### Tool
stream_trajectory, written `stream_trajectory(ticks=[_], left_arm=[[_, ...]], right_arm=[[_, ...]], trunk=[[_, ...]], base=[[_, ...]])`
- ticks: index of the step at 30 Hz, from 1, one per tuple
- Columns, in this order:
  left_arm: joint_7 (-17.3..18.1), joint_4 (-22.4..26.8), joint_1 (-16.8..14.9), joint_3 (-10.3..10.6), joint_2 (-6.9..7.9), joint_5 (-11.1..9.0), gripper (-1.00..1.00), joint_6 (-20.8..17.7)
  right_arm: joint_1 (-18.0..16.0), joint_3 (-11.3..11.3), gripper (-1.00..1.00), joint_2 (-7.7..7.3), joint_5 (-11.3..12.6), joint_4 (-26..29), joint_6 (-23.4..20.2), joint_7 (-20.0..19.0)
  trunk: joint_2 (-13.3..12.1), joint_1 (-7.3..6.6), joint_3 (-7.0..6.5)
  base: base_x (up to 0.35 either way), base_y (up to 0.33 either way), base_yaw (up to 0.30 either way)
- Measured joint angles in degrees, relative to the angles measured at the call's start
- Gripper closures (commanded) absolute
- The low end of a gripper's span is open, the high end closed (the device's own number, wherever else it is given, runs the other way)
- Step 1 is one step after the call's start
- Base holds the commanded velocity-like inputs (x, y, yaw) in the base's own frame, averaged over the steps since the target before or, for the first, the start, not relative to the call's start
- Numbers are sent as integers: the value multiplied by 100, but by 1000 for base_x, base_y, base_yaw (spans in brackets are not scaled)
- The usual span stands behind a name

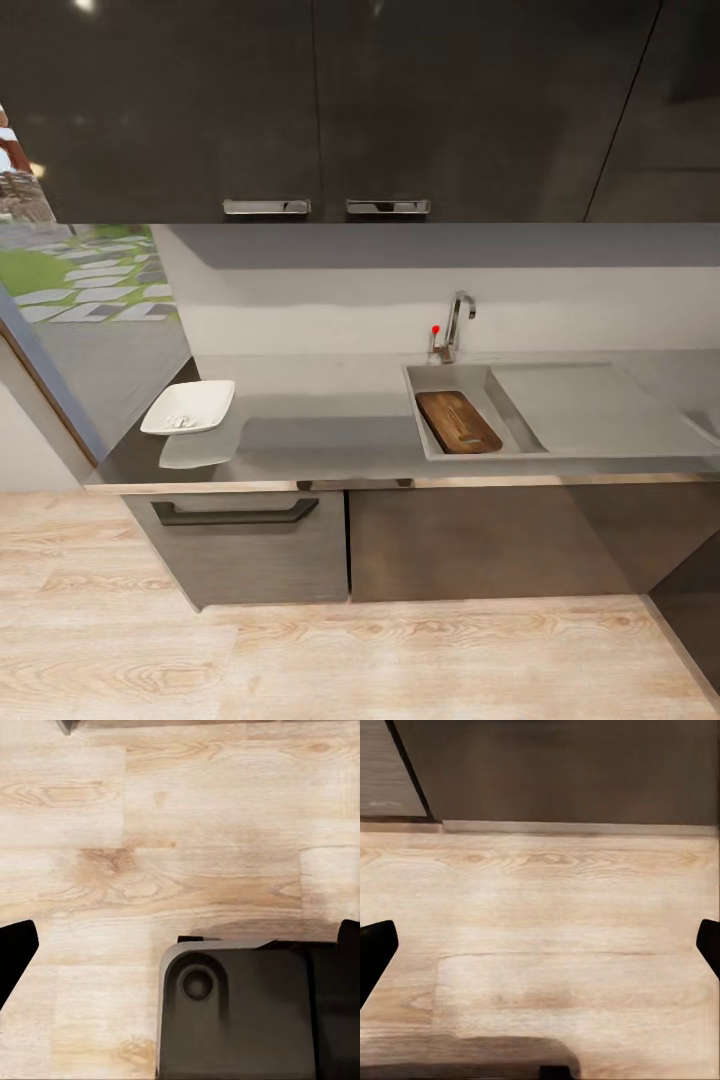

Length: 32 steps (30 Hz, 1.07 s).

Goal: In the kitchen, take the Vidalia onion out of the sink, dice it on the chopping board with the paring knife, put the diced onion into the bowl on the countertop, then place both the paring knife and the chopping board into the sink.

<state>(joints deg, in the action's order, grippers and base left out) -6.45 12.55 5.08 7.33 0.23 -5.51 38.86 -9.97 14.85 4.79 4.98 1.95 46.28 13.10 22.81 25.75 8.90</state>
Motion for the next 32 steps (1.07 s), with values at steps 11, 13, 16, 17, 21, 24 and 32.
stream_trajectory(ticks=[11,13,16,17,21,24,32], left_arm=[[-99,-898,1,-16,179,-31,-100,-149],[-289,-976,-1,-18,193,-74,-100,-209],[-538,-1201,7,-2,194,-107,-100,-248],[-553,-1312,11,9,194,-107,-100,-261],[-550,-1436,13,23,195,-104,-100,-264],[-547,-1462,20,28,188,-104,-100,-264],[-547,-1467,22,27,185,-104,-100,-264]], right_arm=[[-1,-21,-100,-110,2052,-11,-2028,-31],[-1,-15,-100,-123,2506,-10,-2307,-21],[-1,1,-100,-136,2883,-18,-2469,-18],[-2,2,-100,-131,2926,-11,-2470,-23],[-2,-9,-100,-103,2975,78,-2462,-36],[-2,-6,-100,-102,2972,104,-2460,-43],[-2,-8,-100,-111,2972,100,-2461,-40]], trunk=[[0,0,0],[0,0,0],[0,0,0],[0,0,0],[0,0,0],[0,0,0],[0,0,0]], base=[[0,0,0],[0,0,0],[0,0,0],[0,0,0],[0,0,0],[0,0,0],[0,0,0]])
